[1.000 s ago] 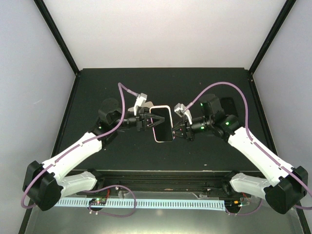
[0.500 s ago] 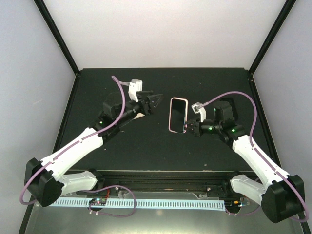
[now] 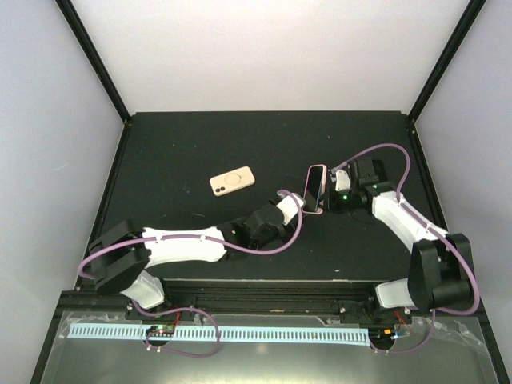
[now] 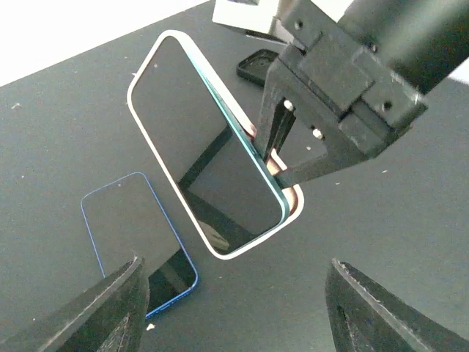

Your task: Take the phone out of the phone case

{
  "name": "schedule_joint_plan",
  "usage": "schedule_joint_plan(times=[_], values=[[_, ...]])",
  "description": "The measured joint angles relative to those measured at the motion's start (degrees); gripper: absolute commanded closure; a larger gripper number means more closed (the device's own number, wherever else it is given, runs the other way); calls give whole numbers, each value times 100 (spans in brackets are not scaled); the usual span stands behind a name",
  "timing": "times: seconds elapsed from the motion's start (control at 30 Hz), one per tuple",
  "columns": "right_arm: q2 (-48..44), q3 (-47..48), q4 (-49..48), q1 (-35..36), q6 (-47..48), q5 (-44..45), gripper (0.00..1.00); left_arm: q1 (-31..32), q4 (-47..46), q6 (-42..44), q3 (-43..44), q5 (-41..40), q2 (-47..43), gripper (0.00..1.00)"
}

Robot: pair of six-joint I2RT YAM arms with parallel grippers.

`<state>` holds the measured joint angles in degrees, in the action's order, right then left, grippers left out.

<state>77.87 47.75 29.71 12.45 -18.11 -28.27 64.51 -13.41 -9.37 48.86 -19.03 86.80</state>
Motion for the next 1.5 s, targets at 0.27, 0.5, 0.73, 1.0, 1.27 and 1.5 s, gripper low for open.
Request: schedule_joint_plan(times=[0.27, 0.5, 0.73, 1.0, 1.27, 1.5], values=[[564, 26, 173, -269, -142, -374, 99, 181, -636, 562, 195, -671, 1082, 28], [1394, 9, 92, -435, -319, -758, 99, 271, -905, 778, 632, -1198, 1790, 27], [1926, 24, -50, -756, -328, -1416, 99, 271, -1110, 1078, 1010, -1241, 2282, 29], [2247, 142, -9, -887, -264, -1840, 99, 271, -1054, 1335, 1209, -1156, 2603, 31], [2271, 142, -33, -885, -260, -1915, 99, 330, -931, 1613, 1499, -1311, 2841, 33], [2328, 142, -61, -896, -225, -2013, 99, 428, -835, 1851, 1569, -1786, 3029, 41]])
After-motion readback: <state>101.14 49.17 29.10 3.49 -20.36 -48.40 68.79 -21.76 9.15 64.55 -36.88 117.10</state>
